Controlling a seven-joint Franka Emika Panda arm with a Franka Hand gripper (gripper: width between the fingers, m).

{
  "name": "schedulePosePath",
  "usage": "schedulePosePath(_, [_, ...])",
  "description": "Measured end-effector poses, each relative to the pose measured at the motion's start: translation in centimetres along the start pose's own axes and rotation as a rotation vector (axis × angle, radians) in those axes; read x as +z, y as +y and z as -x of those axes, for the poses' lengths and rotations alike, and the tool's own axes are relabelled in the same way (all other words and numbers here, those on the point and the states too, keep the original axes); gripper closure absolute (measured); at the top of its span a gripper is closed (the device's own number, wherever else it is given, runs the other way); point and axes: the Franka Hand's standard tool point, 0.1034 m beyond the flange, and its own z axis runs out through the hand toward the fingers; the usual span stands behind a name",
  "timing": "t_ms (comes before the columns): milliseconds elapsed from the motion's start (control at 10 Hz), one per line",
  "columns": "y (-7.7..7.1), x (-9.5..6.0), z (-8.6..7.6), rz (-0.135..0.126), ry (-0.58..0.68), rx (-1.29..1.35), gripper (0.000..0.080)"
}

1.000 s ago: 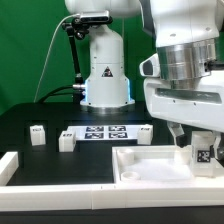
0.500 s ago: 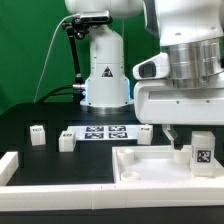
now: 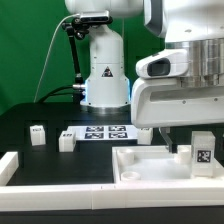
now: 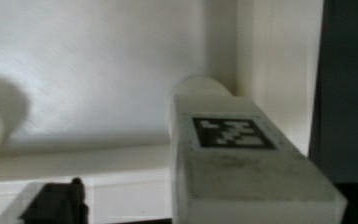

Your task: Assemble one leg

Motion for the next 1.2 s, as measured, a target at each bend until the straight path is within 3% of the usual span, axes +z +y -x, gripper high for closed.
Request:
schedulePosePath(100, [-0.01,0.00,0.00,0.000,0.000,0.002,0.0236])
schedulePosePath(200, [-0.01,0.00,0.00,0.000,0.000,0.002,0.0385])
schedulePosePath(300, [-0.01,0.00,0.00,-0.001,0.000,0.006,0.0385])
schedulePosePath(400, [-0.05,0.01,0.01,-0.002,0.000,0.040,0.0509])
schedulePosePath(800, [-0.01,0.10,0.07,-0.009,-0.004,0.307,0.0509])
schedulePosePath(900, [-0.10,0.18,0.15,-0.023,-0.006,0.456,0.0509])
schedulePosePath(1200, [0.00,0.30,0.15,-0.032,0.007,0.748,0.0509])
